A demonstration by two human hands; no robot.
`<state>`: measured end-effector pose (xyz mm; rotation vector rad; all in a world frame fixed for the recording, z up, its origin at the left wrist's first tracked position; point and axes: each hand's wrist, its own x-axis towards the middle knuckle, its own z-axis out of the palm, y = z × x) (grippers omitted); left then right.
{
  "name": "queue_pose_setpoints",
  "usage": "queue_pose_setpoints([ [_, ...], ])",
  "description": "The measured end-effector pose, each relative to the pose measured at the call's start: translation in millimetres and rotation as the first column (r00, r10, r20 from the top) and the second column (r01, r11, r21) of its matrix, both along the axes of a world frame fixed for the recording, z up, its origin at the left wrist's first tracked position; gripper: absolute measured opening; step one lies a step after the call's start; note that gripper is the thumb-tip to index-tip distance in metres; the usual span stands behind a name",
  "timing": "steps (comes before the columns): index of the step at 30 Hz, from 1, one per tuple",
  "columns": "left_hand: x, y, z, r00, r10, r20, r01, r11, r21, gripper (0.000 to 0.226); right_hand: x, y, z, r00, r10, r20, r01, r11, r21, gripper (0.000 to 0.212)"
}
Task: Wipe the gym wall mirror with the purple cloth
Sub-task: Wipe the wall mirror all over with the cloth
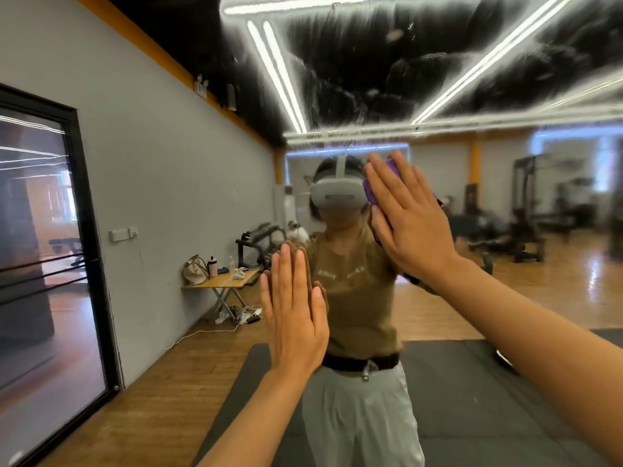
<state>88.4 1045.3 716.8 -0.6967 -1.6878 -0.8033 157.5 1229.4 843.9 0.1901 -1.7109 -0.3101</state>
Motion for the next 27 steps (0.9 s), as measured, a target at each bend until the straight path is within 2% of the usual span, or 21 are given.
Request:
queue_pose_setpoints([
  [4,-3.5,10.8,1.0,0.998,0.066,0.013,-0.066,0.998,0.006,0.058,3.1,0.9,-59.2,0.998,0.004,0.064,-0.007,0.999,0.046,0.055],
  [9,-3.7,15.7,-0.8,0.995,0.103,-0.001,-0.103,0.995,0.014,0.060,16.8,23.7,-159.5,0.968,-0.086,0.235,0.015,0.957,0.289,0.062],
  [12,-1.7,17.2,-0.1,0.990,0.141,0.012,-0.141,0.990,0.006,0.061,23.4,37.5,-179.1,0.951,-0.152,0.268,0.033,0.915,0.401,0.066],
  [15,5.1,19.3,-0.6,0.981,0.193,-0.011,-0.193,0.981,-0.029,0.063,25.5,49.5,-162.1,0.952,-0.156,0.265,0.012,0.879,0.476,0.063],
  [19,13.7,28.8,-4.2,0.979,0.189,-0.072,-0.195,0.977,-0.091,0.063,27.5,64.1,-93.2,0.989,-0.064,0.137,0.025,0.963,0.268,0.056],
  [23,23.5,45.6,1.4,0.983,0.174,-0.052,-0.177,0.981,-0.075,0.063,34.8,83.4,-17.2,0.997,-0.075,0.025,0.071,0.986,0.149,0.053],
  [27,34.2,63.1,8.9,0.985,0.162,-0.063,-0.168,0.980,-0.102,0.064,42.3,98.9,11.5,0.999,-0.032,-0.033,0.033,0.999,0.029,0.053],
])
